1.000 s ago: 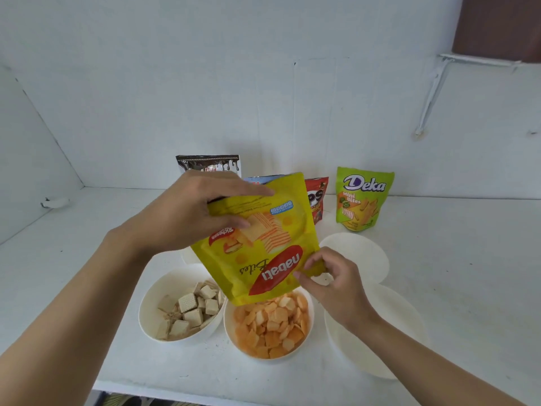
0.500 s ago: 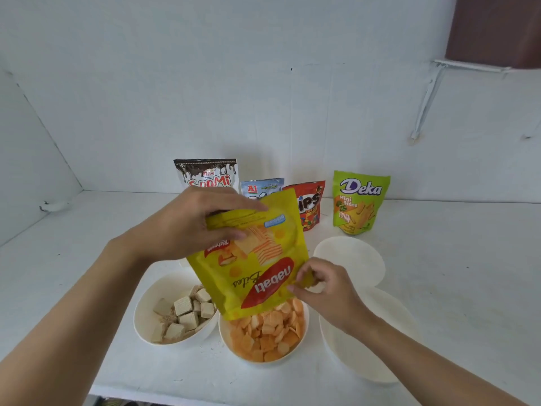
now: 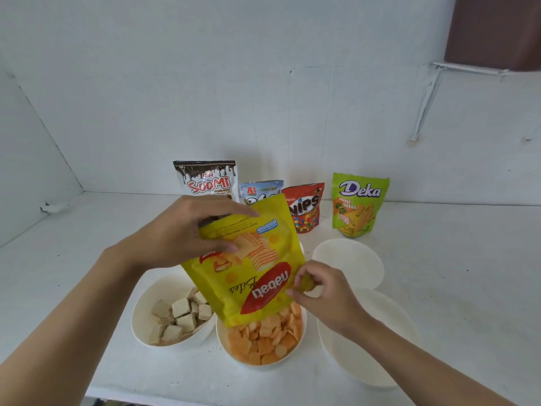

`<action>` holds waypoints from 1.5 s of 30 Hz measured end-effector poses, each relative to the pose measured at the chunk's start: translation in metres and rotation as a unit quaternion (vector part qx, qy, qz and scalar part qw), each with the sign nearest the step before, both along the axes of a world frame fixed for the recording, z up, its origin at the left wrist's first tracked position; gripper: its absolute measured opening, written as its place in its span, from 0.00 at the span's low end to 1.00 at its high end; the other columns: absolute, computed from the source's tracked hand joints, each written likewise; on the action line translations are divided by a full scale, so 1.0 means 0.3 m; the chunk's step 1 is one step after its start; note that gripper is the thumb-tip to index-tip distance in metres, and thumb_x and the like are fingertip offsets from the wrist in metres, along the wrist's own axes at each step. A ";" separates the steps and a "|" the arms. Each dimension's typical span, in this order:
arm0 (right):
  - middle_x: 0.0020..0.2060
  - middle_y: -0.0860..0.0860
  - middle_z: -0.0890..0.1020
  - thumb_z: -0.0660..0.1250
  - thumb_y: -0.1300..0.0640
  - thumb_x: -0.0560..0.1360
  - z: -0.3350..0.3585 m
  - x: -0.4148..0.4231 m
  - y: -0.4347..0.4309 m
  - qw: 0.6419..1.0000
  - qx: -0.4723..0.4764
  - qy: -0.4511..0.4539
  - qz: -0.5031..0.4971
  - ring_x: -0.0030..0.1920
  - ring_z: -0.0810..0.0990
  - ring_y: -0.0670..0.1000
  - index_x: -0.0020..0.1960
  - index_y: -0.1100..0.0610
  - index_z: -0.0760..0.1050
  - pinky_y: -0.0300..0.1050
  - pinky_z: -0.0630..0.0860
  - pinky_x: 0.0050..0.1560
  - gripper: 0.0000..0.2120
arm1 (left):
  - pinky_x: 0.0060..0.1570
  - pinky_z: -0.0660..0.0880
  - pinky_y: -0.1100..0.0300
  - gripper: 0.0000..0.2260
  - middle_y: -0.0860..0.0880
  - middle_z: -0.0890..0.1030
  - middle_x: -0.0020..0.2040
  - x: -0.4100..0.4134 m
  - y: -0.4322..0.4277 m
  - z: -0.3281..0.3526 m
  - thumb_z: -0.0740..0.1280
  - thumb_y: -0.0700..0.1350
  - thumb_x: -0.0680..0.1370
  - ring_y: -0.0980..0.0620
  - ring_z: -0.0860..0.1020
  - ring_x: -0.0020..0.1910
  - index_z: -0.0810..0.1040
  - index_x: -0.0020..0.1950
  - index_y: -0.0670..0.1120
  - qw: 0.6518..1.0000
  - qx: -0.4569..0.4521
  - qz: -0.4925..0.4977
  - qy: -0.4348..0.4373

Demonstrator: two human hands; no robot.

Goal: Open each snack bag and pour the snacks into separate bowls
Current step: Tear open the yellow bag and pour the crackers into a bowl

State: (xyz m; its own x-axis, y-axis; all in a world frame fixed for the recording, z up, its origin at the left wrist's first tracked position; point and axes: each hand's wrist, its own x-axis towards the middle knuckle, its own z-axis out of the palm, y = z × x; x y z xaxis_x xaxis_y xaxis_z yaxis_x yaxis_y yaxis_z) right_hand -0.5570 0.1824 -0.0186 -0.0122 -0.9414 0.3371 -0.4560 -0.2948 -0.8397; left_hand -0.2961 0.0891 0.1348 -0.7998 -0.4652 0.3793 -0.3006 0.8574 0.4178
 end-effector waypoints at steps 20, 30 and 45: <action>0.50 0.60 0.83 0.76 0.71 0.67 0.140 0.020 -0.033 0.880 0.070 -0.469 -0.031 0.50 0.84 0.59 0.60 0.51 0.68 0.60 0.81 0.55 0.30 | 0.45 0.84 0.55 0.22 0.49 0.81 0.62 0.081 -0.019 -0.074 0.75 0.45 0.75 0.49 0.84 0.55 0.76 0.68 0.54 0.975 0.101 0.103 0.169; 0.59 0.53 0.84 0.78 0.65 0.69 0.100 0.070 -0.056 0.911 0.215 -0.345 0.073 0.60 0.83 0.55 0.68 0.52 0.73 0.57 0.78 0.62 0.31 | 0.33 0.81 0.63 0.20 0.62 0.82 0.54 0.045 0.112 -0.294 0.71 0.37 0.75 0.54 0.86 0.46 0.74 0.63 0.54 0.898 0.226 0.208 0.314; 0.56 0.44 0.84 0.82 0.55 0.65 0.085 0.108 -0.132 0.974 0.139 -0.179 0.006 0.55 0.83 0.44 0.65 0.44 0.71 0.44 0.83 0.52 0.33 | 0.45 0.84 0.51 0.26 0.57 0.75 0.65 0.164 0.040 -0.353 0.77 0.48 0.70 0.48 0.81 0.56 0.72 0.64 0.63 0.900 0.205 0.285 0.259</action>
State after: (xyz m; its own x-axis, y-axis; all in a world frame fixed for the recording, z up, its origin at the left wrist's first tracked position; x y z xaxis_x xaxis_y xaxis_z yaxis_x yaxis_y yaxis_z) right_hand -0.5246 0.1426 0.0068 -0.0709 -0.9965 0.0454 -0.1164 -0.0369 -0.9925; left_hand -0.2468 0.1013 0.0290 -0.1520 -0.9299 0.3350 -0.3165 0.3669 0.8747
